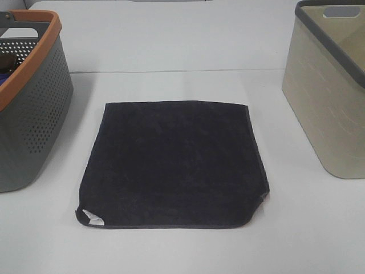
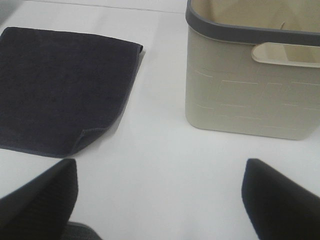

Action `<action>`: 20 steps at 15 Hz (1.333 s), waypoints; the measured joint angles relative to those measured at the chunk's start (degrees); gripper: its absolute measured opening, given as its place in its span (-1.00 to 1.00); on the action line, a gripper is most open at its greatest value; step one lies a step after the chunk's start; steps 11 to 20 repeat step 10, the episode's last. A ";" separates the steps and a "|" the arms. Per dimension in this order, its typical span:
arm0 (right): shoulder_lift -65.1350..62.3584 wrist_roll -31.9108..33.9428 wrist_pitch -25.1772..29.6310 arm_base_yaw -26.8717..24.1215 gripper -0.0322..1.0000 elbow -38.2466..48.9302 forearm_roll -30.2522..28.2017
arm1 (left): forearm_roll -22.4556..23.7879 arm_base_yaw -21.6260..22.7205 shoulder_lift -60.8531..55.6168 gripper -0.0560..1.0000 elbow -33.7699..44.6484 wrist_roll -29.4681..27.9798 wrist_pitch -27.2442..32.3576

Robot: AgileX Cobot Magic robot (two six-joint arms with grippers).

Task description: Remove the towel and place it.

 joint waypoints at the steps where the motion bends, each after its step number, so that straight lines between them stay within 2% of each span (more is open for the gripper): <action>1: 0.00 0.00 0.00 0.00 0.69 0.00 0.00 | 0.00 0.00 0.00 0.43 0.00 0.00 0.00; 20: 0.00 0.00 0.00 0.00 0.69 0.00 0.00 | 0.06 0.00 0.00 0.43 0.00 0.00 0.00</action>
